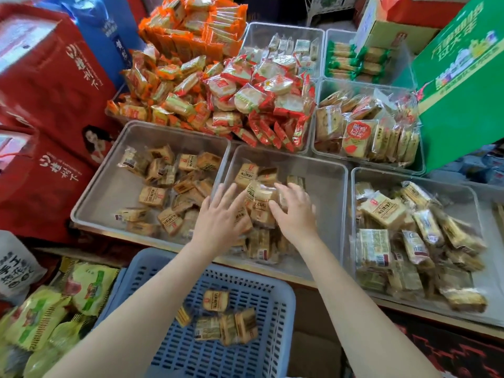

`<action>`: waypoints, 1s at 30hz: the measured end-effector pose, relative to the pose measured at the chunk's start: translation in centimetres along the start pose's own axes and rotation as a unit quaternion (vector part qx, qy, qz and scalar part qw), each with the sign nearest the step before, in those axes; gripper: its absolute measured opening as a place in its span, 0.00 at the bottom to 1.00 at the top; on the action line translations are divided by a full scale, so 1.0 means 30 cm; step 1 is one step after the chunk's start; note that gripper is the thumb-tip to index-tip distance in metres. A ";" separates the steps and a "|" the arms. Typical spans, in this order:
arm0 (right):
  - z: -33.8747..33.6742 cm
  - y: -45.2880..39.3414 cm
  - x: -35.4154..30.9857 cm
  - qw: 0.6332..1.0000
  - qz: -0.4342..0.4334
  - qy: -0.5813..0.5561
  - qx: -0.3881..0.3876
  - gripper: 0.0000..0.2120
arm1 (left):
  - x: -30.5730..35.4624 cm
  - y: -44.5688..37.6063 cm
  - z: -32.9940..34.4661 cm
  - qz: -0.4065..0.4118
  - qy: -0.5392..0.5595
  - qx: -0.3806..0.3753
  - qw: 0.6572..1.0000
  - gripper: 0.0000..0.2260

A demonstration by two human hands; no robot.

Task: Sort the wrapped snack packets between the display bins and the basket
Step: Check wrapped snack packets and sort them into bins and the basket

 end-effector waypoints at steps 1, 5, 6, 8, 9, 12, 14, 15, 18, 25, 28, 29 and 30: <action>0.028 -0.006 0.012 1.000 -0.001 0.005 -0.029 0.24 | 0.003 0.003 0.029 0.007 -0.024 -0.011 1.000 0.31; 0.087 -0.039 0.047 0.997 0.024 0.007 -0.073 0.30 | -0.004 0.005 0.083 -0.008 -0.047 0.005 0.999 0.37; 0.083 -0.050 0.043 0.998 0.022 0.001 -0.064 0.30 | -0.006 0.003 0.084 -0.013 -0.033 0.010 0.999 0.36; 0.074 -0.065 0.022 0.999 0.001 -0.003 -0.052 0.29 | -0.007 0.006 0.089 -0.012 0.004 0.031 0.999 0.34; 0.074 -0.073 0.011 0.999 -0.013 -0.008 -0.051 0.27 | -0.006 0.011 0.087 -0.005 0.025 0.052 0.998 0.32; 0.074 -0.080 0.004 0.998 -0.029 -0.043 -0.045 0.19 | -0.008 0.036 0.092 0.010 0.078 0.089 0.993 0.29; 0.069 -0.069 0.030 0.997 -0.015 -0.069 -0.042 0.13 | -0.012 0.051 0.107 0.017 0.087 0.101 0.991 0.28; 0.066 -0.057 0.047 0.997 -0.008 -0.070 -0.044 0.10 | -0.012 0.057 0.116 0.024 0.085 0.109 0.990 0.27; 0.062 -0.011 0.109 0.996 0.018 -0.069 -0.052 0.04 | -0.013 0.063 0.139 0.028 0.081 0.108 0.990 0.27; -0.011 0.042 0.091 0.999 -0.005 0.041 0.015 0.12 | 0.007 0.064 0.153 0.007 0.050 0.030 0.998 0.35; 0.057 0.015 0.066 0.992 -0.049 0.078 -0.091 0.26 | 0.005 0.067 0.151 0.002 0.057 0.038 0.998 0.36; 0.083 0.010 0.081 0.988 -0.039 0.092 -0.120 0.29 | 0.001 0.070 0.147 0.000 0.061 0.050 0.997 0.35; 0.097 0.008 0.099 0.987 -0.030 0.091 -0.126 0.29 | -0.004 0.074 0.144 -0.003 0.061 0.064 0.996 0.35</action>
Point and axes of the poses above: each hand's wrist, its own y-axis away from the middle knuckle, its own z-axis out of the palm, x = y × z, the point moved 5 cm from there along -y, towards the middle knuckle, and after that the axes turned 5 degrees about -x, right-handed, at the moved point
